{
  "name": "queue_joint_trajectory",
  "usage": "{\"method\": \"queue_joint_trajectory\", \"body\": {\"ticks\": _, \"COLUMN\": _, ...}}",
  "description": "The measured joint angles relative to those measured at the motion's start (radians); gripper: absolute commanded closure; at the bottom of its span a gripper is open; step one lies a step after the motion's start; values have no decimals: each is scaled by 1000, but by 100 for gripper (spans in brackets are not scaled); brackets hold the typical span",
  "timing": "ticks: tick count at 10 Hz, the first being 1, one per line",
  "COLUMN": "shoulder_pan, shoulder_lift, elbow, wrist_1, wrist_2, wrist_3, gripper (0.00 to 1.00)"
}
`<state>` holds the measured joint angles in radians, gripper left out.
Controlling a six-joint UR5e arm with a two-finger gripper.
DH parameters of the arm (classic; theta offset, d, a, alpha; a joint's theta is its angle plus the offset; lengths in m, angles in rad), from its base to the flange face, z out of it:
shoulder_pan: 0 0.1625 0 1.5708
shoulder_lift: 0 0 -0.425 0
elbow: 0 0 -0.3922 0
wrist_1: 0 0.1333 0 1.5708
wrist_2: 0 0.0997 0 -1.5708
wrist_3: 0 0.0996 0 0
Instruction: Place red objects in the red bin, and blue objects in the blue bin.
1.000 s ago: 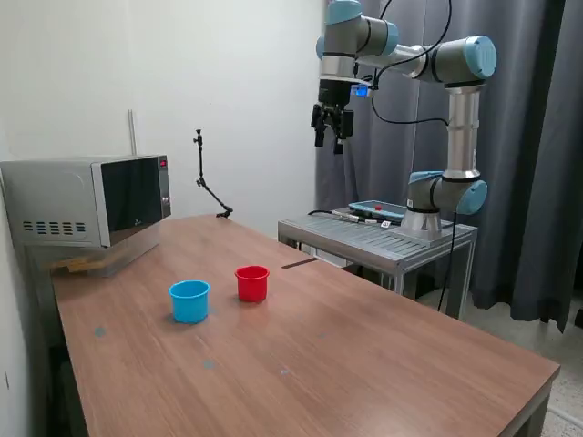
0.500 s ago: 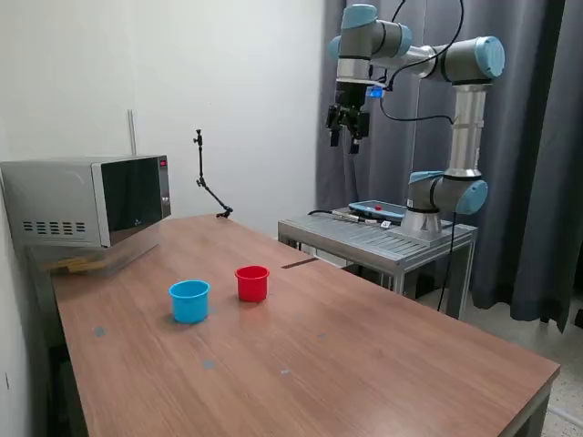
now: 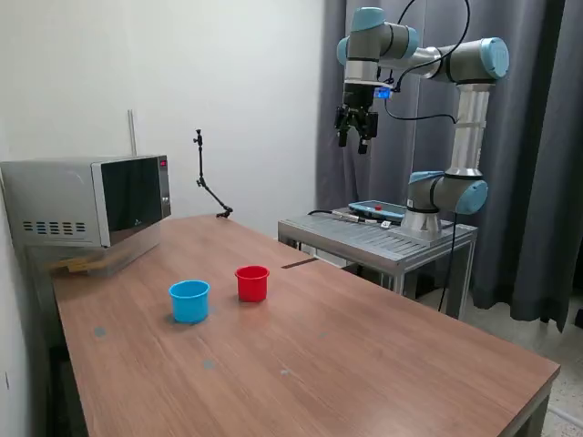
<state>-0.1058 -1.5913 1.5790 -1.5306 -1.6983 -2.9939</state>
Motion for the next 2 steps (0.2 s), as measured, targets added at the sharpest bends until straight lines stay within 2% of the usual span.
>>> {"method": "queue_joint_trajectory", "body": {"ticks": 2, "shoulder_pan": 0, "shoulder_lift": -12, "elbow": 9, "wrist_1": -2, "wrist_2": -1, "wrist_3": 0, "gripper": 0}}
